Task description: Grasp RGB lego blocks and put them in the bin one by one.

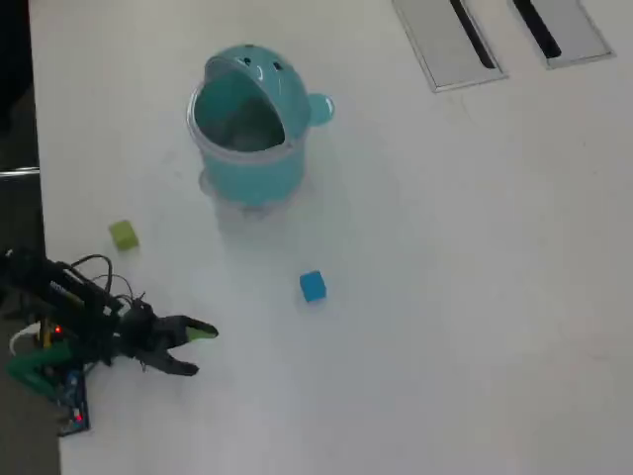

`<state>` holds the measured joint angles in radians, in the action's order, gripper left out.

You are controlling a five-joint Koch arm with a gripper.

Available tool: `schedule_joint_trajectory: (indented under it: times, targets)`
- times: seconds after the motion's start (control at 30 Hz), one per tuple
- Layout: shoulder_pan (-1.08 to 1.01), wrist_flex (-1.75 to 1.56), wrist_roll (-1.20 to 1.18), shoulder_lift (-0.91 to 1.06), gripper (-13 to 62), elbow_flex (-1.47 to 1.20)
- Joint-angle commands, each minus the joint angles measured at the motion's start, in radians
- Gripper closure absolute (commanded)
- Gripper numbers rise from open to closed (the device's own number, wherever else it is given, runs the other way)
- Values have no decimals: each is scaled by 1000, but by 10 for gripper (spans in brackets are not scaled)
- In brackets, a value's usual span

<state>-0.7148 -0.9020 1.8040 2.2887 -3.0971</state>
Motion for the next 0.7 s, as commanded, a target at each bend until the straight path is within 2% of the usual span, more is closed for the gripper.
schedule_joint_trajectory:
  times: [0.0,0.67]
  targets:
    - [-35,-138,3,61,141,-71]
    - [-330,-152,-8,55,140,-44]
